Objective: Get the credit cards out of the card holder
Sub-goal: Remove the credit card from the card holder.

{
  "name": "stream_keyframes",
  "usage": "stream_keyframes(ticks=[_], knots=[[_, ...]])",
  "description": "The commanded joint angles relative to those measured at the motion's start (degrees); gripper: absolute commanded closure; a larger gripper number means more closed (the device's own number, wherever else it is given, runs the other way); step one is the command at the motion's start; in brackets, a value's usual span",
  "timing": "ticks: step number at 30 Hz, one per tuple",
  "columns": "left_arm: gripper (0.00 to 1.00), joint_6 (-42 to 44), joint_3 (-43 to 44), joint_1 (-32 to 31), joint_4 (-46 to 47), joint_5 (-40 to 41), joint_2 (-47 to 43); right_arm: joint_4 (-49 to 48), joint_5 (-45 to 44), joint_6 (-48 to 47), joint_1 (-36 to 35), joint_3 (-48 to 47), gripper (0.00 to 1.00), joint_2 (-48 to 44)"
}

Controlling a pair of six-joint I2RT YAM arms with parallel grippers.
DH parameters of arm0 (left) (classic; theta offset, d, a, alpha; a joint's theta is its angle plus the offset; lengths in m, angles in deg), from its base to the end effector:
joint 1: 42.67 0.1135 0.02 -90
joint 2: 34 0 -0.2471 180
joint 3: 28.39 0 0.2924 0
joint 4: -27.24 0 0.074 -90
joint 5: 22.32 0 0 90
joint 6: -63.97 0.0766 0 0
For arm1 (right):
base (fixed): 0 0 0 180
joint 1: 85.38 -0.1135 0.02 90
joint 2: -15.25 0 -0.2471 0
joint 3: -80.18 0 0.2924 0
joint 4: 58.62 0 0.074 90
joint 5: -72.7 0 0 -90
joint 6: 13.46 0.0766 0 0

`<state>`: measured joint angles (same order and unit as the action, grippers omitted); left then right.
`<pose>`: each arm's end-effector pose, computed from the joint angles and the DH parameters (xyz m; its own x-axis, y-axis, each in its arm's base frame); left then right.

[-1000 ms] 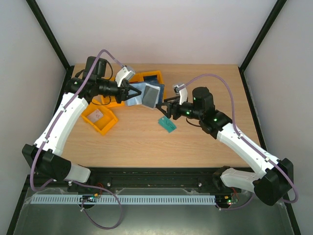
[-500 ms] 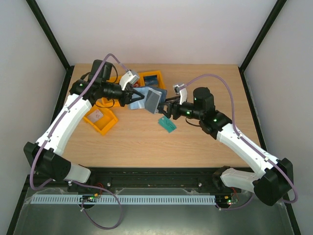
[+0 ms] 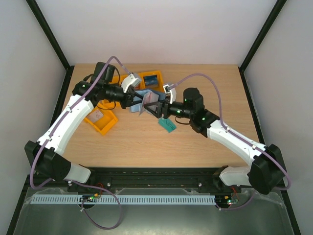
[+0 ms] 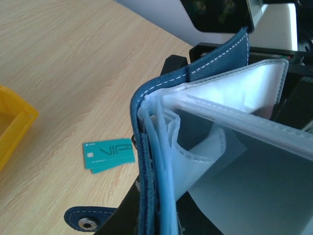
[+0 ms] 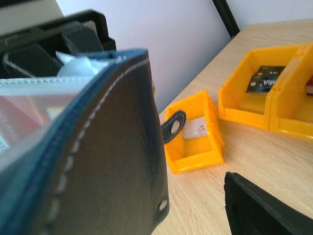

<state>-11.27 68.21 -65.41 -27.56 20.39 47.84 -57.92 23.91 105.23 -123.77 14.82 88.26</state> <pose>0.3141 -0.1927 0.3516 -0.3748 0.3444 -0.8608 0.9064 0.3313 -0.2621 0.2570 0.2680 0.2918 -0.5694 0.0096 -0.8220 -0.8034 0.2055 0.5589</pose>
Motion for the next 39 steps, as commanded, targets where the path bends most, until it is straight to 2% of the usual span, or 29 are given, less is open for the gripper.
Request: stream_keyframes(ticks=[1, 7, 9, 13, 17, 20, 23, 25, 26, 28, 30, 32, 35, 39], knots=[[0.98, 2.8, 0.1, -0.5, -1.6, -7.9, -0.2, -7.1, -1.0, 2.8, -0.6, 0.0, 0.25, 0.4], [0.98, 5.8, 0.3, -0.5, -4.2, -13.0, 0.0, -8.0, -1.8, 2.4, -0.6, 0.8, 0.26, -0.5], [0.98, 5.9, 0.5, -0.5, -4.3, -13.9, 0.2, -7.4, -1.9, 2.1, -0.6, 0.6, 0.30, -0.7], [0.98, 7.3, 1.6, -0.1, -5.6, -14.7, 0.2, -8.0, -1.6, 2.1, -0.6, 1.6, 0.60, -2.1], [0.98, 7.0, 1.6, 0.9, -5.4, -16.6, 0.1, -8.1, -1.2, 2.7, -0.3, 2.3, 0.84, -3.4], [0.94, 6.9, 1.6, 2.0, -5.3, -15.7, -0.1, -7.7, -1.2, 3.6, 0.4, 2.8, 0.98, -4.4], [0.81, 7.0, 1.5, 3.8, -5.2, -16.1, -0.5, -7.4, -0.7, 4.4, 1.5, 3.6, 0.98, -6.0], [0.63, 8.5, 1.3, 5.1, -6.0, -16.2, -0.8, -6.9, -0.5, 4.6, 2.4, 4.0, 0.98, -7.0], [0.50, 9.7, 1.0, 5.7, -6.5, -16.3, -1.0, -6.1, -0.6, 4.4, 2.7, 3.9, 0.98, -7.3], [0.30, 11.9, 0.1, 6.9, -7.7, -17.0, -1.4, -3.2, -1.6, 3.1, 2.9, 3.0, 0.98, -7.6], [0.14, 12.4, -1.3, 7.1, -7.2, -17.3, -1.7, 1.2, -4.3, 1.5, 2.9, 1.2, 0.98, -7.0], [0.02, 9.1, -2.3, 6.0, -3.8, -16.0, -1.8, 6.7, -7.4, 0.3, 2.7, -1.6, 0.98, -5.5], [0.01, 5.3, -3.1, 3.6, 0.2, -12.6, -0.9, 11.2, -8.2, -2.2, 1.3, -5.4, 0.99, -2.9], [0.01, 1.7, -4.1, 3.5, 4.5, -8.8, -0.4, 8.1, -6.2, -1.5, 1.0, -4.6, 0.98, -3.4]])
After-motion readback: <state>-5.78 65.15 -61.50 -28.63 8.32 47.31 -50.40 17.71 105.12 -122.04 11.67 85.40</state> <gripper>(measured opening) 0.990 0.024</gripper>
